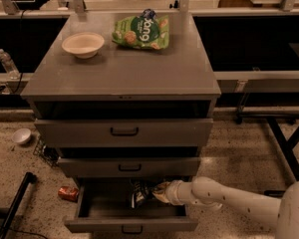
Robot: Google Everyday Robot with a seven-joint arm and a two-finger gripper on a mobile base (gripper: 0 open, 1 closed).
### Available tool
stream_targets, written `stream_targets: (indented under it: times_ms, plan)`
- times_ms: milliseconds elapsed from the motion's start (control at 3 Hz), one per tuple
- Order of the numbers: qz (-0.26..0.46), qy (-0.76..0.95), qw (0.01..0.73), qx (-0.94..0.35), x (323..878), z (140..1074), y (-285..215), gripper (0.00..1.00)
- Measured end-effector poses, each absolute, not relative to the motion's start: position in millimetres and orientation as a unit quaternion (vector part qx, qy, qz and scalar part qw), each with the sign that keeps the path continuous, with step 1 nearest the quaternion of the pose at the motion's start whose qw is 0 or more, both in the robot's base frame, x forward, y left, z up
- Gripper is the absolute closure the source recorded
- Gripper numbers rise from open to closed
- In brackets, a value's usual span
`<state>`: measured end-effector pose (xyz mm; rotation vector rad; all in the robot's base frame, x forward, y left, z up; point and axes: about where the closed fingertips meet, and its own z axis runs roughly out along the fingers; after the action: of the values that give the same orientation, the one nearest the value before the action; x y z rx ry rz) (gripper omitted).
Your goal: Place blue chip bag into bottom drawer
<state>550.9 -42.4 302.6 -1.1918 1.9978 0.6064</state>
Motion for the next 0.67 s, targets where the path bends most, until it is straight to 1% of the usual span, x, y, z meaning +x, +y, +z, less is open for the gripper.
stream_targets:
  times_ms: [333,667]
  plan:
    - [0.234,0.779,0.354,-0.461,563,277,-40,0.61]
    - [0.235,0.785,0.344,-0.458,564,254,-38,0.39]
